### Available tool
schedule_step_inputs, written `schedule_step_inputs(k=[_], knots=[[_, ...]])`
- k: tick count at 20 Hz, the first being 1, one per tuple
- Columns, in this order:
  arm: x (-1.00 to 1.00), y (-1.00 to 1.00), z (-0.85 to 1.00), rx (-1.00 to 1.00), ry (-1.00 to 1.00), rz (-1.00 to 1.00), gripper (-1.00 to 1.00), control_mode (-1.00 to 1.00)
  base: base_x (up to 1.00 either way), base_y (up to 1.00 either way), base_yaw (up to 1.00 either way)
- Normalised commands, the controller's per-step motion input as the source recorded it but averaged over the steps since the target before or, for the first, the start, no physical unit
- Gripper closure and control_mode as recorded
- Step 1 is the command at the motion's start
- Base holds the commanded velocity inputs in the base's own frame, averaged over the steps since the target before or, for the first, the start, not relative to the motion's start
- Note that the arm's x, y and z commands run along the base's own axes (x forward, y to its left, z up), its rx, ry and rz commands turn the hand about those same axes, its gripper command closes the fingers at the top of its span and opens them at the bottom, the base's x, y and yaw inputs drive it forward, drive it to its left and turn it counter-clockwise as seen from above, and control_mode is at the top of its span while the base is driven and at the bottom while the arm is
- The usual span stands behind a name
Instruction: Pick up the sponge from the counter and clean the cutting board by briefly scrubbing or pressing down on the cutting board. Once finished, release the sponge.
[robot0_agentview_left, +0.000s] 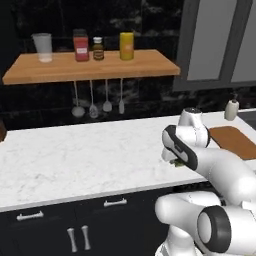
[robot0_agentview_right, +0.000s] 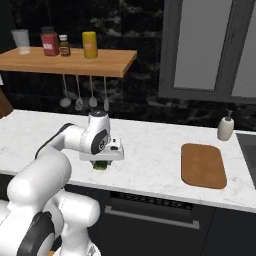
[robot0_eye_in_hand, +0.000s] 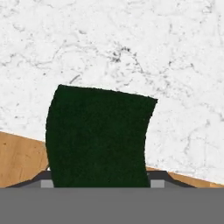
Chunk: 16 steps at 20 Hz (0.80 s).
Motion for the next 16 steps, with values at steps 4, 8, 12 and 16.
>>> schedule_step_inputs(k=[4,8,12,16], knots=[[0.0,0.0,0.0,0.0,0.0,0.0,1.0,1.0,0.47,-1.0,0.0],[0.0,0.0,0.0,0.0,0.0,0.0,1.0,1.0,0.57,-1.0,0.0],[0.09,-0.25,-0.23,0.0,0.01,0.0,1.0,-1.0,0.28,-0.75,0.0],[0.24,-0.76,-0.81,0.0,0.0,0.01,1.0,-1.0,0.0,0.0,0.0]])
